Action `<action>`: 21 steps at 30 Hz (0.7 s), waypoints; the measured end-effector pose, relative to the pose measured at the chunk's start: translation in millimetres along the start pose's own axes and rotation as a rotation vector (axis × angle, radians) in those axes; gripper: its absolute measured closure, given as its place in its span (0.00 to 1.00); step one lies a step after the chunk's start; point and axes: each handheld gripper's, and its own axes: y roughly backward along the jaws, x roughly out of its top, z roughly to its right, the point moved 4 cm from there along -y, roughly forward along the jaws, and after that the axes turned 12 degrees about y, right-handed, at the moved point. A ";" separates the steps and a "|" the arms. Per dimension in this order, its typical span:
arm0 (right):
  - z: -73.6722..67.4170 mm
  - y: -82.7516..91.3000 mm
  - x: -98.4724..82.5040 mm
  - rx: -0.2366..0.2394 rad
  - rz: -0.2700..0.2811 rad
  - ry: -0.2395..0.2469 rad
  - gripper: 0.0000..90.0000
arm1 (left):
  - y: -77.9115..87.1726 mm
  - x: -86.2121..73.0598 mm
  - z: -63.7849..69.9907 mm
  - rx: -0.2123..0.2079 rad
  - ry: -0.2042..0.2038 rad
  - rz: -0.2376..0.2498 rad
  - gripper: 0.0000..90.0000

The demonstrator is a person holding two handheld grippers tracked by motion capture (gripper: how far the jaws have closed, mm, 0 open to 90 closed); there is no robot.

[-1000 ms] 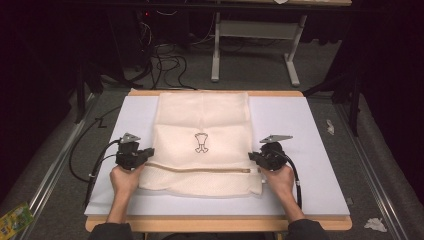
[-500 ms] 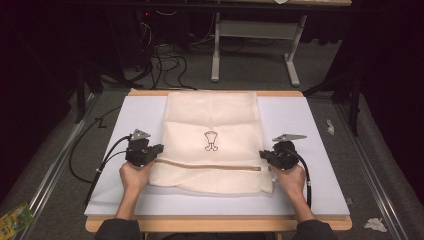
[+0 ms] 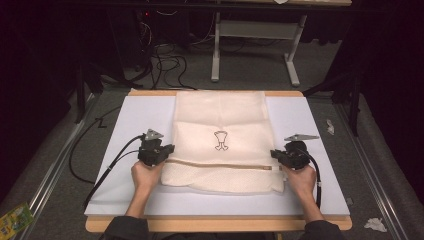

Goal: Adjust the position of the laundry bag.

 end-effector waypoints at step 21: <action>0.1 -0.4 -8.5 -0.031 0.018 -0.003 0.85 | -5.3 -8.7 1.7 0.049 -0.060 -0.001 0.94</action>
